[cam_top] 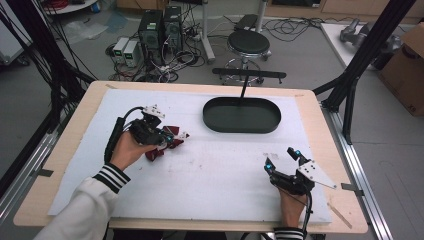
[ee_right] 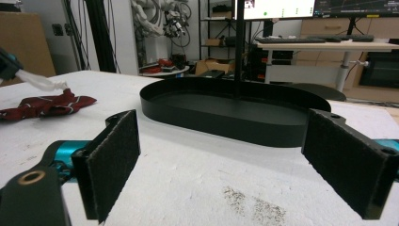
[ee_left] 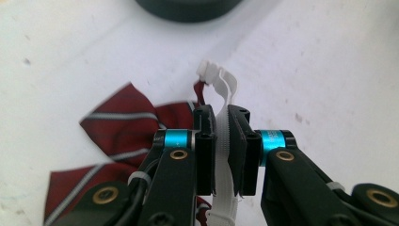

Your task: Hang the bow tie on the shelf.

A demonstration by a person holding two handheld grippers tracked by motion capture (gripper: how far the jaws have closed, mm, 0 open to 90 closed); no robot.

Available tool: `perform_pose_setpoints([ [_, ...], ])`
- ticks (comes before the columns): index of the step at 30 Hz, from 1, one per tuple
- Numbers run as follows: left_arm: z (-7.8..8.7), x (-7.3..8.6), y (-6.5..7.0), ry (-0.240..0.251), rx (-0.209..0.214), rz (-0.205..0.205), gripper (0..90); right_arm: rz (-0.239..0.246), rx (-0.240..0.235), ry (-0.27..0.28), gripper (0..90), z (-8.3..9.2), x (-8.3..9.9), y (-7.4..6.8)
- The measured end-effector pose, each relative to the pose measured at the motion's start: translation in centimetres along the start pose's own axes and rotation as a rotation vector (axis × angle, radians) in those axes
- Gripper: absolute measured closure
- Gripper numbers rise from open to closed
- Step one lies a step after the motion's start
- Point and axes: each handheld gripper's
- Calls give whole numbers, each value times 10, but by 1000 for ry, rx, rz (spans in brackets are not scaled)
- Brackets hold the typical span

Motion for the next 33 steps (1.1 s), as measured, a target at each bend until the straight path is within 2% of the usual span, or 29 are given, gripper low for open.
perform_pose_setpoints([
  [1, 4, -3, -1, 33, 0, 3, 813, 0, 0, 0, 111, 0, 0, 0],
  [2, 4, -3, -1, 33, 0, 3, 814, 0, 0, 0, 111, 0, 0, 0],
  [6, 12, -12, -3, 97, -8, 5, 815, -4, -1, 1, 111, 0, 0, 0],
  [9, 18, -23, -3, 155, -24, -11, 814, -4, -3, 1, 111, 0, 0, 0],
  [13, 19, -33, -2, 190, -31, -28, 816, -1, -1, 6, 111, 0, 0, 0],
  [20, 15, -58, -4, 292, -20, -44, 818, -5, 1, 9, 111, 1, 0, 0],
  [26, 14, -90, -1, 347, -15, -66, 819, -6, -1, 9, 111, 1, 0, 0],
  [27, 14, -90, -1, 347, -15, -66, 819, -6, -1, 9, 111, 1, 0, 0],
  [33, 12, -118, 4, 393, -17, -107, 819, -7, -1, 9, 111, 1, 0, 0],
])
Point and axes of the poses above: each handheld gripper's, and its own axes: z roughly backward along the jaws, x roughly out of its underside, y roughly to its right, and after that the axes turned 6 degrees about x, right-handed
